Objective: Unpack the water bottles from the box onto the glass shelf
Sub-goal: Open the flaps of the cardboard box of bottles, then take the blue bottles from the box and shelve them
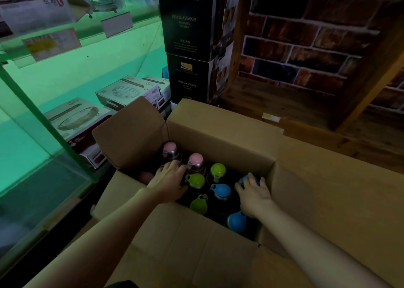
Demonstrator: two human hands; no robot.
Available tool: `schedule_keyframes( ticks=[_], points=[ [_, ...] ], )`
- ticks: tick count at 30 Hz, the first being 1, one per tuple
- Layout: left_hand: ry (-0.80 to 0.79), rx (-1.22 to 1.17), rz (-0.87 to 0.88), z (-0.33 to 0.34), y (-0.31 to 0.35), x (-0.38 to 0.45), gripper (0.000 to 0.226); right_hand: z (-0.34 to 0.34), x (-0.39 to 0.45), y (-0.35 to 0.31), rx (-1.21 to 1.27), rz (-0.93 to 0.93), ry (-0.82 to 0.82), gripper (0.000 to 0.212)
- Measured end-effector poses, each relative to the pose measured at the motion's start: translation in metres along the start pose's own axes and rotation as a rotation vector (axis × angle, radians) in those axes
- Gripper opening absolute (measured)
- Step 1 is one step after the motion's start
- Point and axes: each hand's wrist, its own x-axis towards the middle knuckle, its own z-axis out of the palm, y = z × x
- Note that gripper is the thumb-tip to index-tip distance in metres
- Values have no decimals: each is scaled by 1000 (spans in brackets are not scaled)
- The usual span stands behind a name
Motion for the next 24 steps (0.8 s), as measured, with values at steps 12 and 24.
schedule_keyframes(
  ticks=[12, 24],
  points=[
    [-191, -77, 83, 48, 71, 33, 77, 4, 10, 12, 340, -150, -38, 75],
    [-339, -210, -88, 80, 79, 69, 73, 10, 52, -11, 501, -164, 0, 67]
  ],
)
